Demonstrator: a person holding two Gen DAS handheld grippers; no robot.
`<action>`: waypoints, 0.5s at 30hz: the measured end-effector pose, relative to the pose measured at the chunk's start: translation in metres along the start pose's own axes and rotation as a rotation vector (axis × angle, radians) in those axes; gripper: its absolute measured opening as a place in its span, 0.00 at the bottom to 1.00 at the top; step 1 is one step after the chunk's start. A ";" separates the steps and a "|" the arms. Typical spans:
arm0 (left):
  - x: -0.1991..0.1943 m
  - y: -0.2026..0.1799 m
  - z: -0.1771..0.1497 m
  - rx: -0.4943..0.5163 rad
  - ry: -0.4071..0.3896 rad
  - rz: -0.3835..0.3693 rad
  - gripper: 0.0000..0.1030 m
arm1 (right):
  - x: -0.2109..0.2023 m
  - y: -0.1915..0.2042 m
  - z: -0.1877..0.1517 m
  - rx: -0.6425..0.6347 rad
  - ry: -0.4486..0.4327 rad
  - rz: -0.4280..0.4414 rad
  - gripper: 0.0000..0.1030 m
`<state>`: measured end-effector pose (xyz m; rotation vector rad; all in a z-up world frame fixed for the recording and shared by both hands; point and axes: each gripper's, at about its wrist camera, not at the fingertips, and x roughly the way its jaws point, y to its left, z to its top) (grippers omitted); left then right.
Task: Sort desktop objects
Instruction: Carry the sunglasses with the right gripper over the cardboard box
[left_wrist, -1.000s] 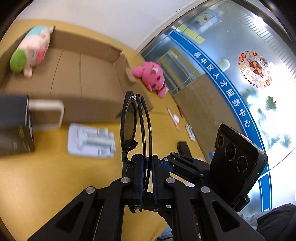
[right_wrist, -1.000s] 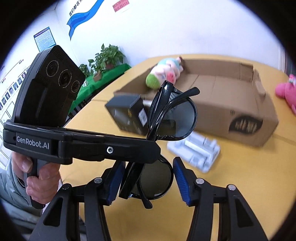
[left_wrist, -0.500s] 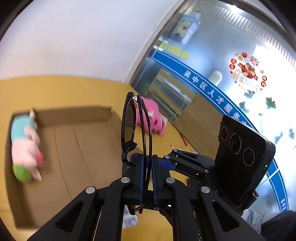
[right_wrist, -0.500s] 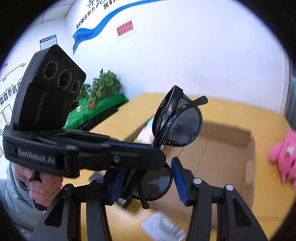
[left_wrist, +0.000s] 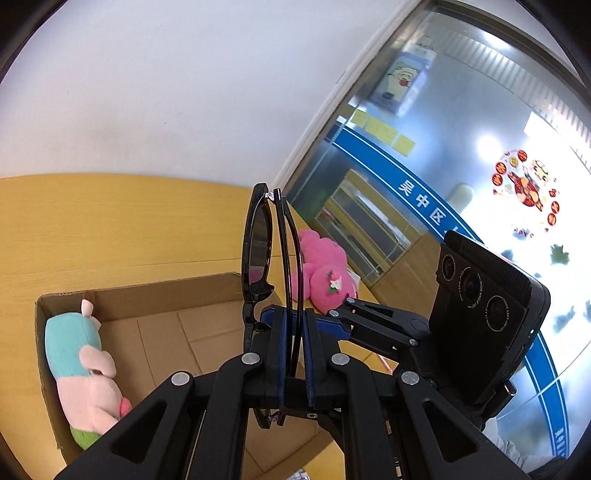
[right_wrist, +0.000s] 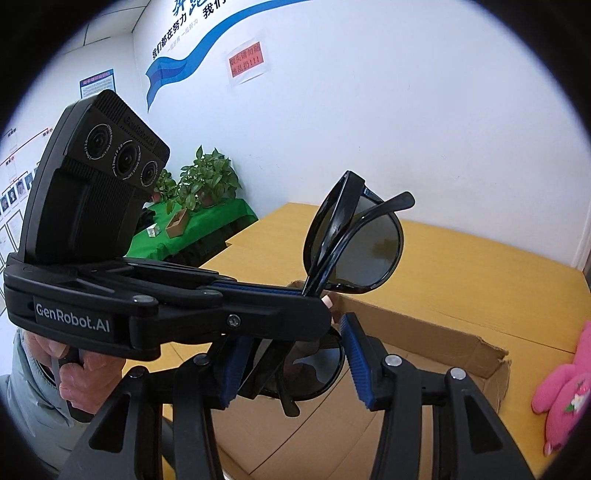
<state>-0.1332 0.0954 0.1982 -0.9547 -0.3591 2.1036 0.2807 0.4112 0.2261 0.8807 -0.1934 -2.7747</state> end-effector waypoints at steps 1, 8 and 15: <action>0.005 0.007 0.003 -0.010 0.001 0.002 0.06 | 0.006 -0.004 0.002 0.005 0.004 0.006 0.46; 0.054 0.058 0.009 -0.110 0.070 0.013 0.06 | 0.059 -0.043 -0.008 0.076 0.079 0.030 0.46; 0.110 0.113 0.000 -0.206 0.164 0.022 0.06 | 0.118 -0.086 -0.033 0.167 0.168 0.054 0.46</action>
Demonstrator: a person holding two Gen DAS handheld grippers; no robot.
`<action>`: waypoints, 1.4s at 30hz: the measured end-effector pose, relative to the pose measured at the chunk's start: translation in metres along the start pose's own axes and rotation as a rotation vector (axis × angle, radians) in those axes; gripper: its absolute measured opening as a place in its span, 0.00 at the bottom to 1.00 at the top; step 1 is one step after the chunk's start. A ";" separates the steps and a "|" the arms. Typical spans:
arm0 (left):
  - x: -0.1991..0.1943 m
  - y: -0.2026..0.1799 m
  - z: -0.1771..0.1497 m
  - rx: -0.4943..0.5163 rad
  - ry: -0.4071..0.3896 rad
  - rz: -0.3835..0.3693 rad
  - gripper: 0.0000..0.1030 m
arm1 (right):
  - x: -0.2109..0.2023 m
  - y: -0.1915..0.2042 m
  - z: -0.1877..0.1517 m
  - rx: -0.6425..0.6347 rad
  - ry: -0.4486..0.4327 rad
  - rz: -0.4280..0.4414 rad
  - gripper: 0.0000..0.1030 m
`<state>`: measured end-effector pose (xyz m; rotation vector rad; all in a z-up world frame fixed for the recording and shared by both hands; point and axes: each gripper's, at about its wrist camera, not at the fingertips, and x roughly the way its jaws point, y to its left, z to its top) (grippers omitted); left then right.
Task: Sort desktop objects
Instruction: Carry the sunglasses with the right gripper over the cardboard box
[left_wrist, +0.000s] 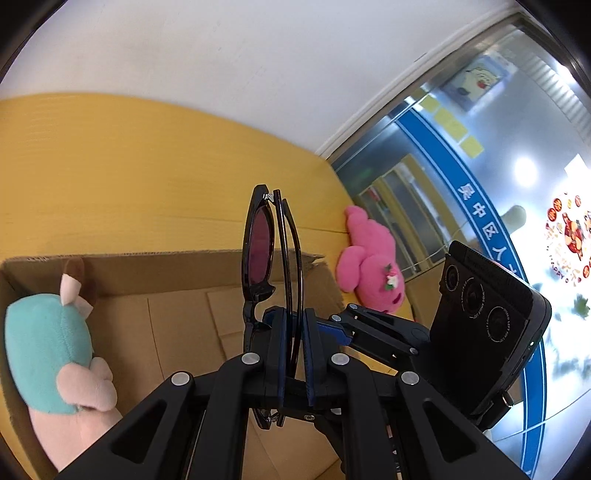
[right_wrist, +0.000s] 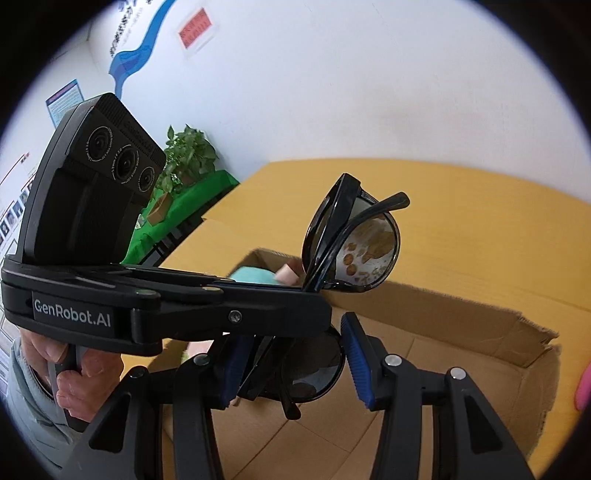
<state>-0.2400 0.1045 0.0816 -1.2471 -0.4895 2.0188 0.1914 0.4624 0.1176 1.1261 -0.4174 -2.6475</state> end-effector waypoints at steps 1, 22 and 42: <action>0.007 0.006 0.000 -0.009 0.010 -0.001 0.06 | 0.006 -0.006 -0.002 0.013 0.009 0.005 0.46; 0.100 0.080 -0.014 -0.213 0.189 0.031 0.09 | 0.095 -0.070 -0.041 0.180 0.252 0.002 0.25; 0.122 0.074 -0.031 -0.198 0.307 0.085 0.09 | 0.090 -0.056 -0.064 0.297 0.332 0.010 0.21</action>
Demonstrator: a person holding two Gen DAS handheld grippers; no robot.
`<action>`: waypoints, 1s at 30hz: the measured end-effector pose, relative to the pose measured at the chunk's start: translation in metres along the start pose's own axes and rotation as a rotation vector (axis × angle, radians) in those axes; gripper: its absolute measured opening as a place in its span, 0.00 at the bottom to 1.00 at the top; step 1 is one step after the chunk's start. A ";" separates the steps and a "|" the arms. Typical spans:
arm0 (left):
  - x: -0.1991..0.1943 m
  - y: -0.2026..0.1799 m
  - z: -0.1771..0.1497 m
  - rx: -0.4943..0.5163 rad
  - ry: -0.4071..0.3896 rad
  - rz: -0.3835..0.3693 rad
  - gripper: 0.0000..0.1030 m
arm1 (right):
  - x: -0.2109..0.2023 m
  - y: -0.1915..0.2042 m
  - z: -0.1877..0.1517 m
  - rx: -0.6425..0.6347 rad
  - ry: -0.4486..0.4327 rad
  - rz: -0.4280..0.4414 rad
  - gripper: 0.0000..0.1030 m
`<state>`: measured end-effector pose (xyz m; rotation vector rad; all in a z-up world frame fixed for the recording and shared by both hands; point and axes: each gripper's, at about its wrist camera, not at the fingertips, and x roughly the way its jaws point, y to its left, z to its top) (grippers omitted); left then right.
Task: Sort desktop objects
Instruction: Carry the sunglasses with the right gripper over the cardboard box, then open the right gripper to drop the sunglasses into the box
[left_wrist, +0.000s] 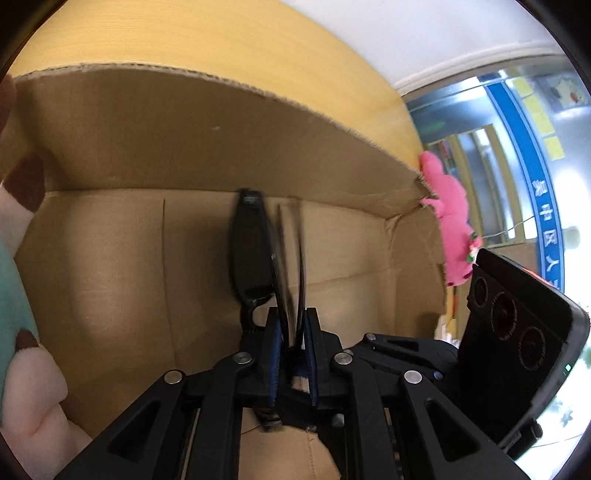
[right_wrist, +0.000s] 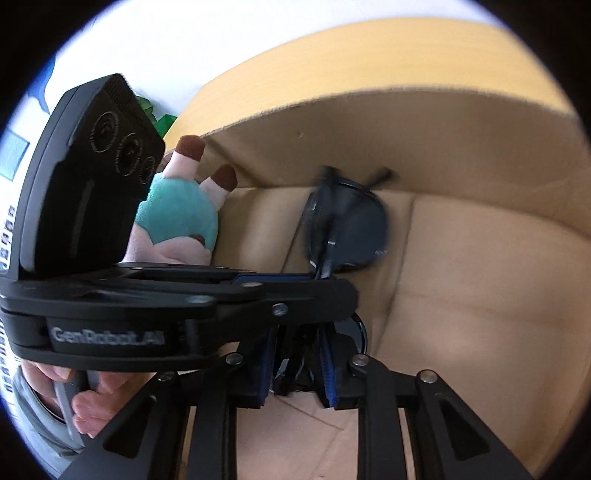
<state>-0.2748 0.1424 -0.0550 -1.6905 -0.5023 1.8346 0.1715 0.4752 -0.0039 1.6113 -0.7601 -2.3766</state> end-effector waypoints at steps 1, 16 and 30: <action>0.002 -0.001 -0.001 0.005 0.005 0.013 0.10 | 0.001 0.001 -0.001 0.002 -0.001 -0.010 0.20; -0.028 -0.018 -0.019 0.073 -0.093 0.034 0.19 | -0.034 0.000 -0.017 0.027 -0.083 -0.023 0.43; -0.202 -0.113 -0.213 0.413 -0.931 0.616 0.91 | -0.159 0.068 -0.111 -0.120 -0.442 -0.384 0.76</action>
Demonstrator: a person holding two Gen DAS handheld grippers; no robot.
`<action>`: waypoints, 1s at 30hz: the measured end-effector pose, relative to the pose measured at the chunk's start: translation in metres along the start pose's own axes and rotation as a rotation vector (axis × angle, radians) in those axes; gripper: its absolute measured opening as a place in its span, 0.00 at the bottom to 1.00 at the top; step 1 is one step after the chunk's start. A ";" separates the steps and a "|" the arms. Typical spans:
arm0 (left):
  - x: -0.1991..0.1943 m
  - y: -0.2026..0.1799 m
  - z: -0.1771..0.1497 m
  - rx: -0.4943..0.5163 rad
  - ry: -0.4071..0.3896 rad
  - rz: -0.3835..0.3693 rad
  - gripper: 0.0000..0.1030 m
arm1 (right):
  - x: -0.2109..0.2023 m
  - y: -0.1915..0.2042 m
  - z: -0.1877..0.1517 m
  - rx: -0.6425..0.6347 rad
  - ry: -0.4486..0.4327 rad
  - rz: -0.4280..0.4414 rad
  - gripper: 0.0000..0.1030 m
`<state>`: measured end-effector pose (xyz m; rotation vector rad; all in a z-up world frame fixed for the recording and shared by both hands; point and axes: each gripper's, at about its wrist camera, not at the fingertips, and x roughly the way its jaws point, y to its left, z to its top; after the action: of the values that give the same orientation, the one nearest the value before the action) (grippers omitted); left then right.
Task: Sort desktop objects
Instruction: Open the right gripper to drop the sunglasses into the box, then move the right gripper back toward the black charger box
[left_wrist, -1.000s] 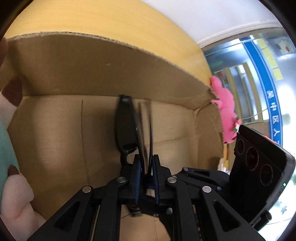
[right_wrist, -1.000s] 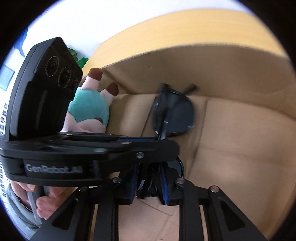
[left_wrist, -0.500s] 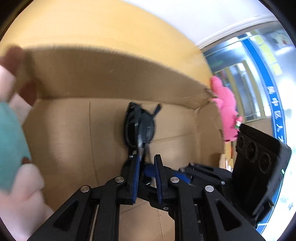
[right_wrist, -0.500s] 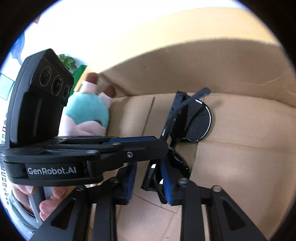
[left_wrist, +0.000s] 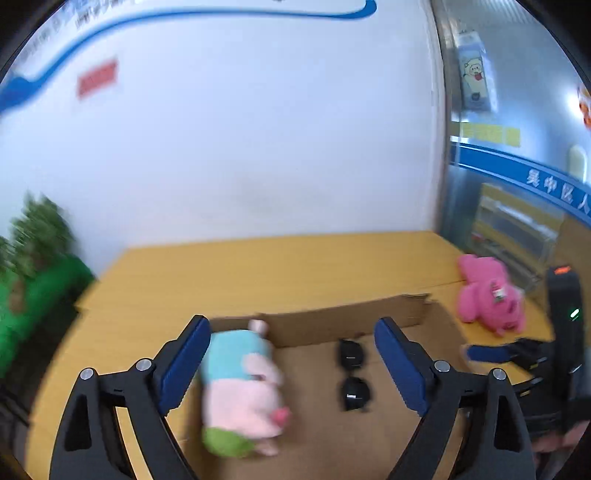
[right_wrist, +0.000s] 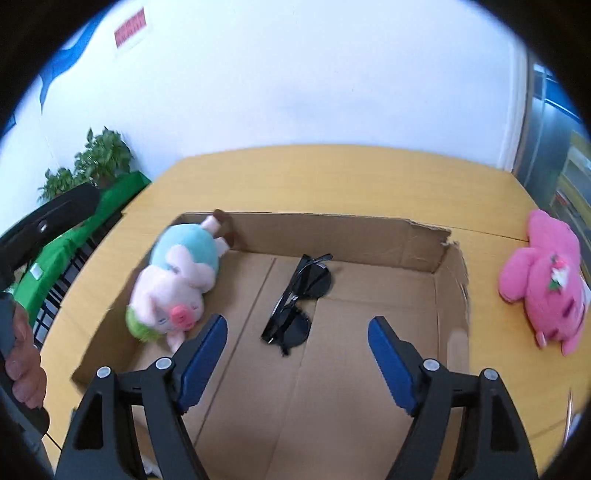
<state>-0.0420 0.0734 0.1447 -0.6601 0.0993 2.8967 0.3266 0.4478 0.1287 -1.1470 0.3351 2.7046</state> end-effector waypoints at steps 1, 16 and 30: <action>-0.012 0.002 -0.009 0.015 -0.017 0.046 0.91 | 0.001 0.010 -0.007 -0.011 -0.005 -0.025 0.76; -0.133 -0.036 -0.094 -0.067 -0.097 0.031 0.93 | -0.095 0.042 -0.093 -0.020 -0.112 -0.170 0.76; -0.160 -0.047 -0.099 -0.065 -0.088 0.006 0.93 | -0.117 0.059 -0.106 -0.060 -0.153 -0.148 0.76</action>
<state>0.1504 0.0860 0.1235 -0.5423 -0.0037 2.9407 0.4645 0.3527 0.1498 -0.9318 0.1410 2.6664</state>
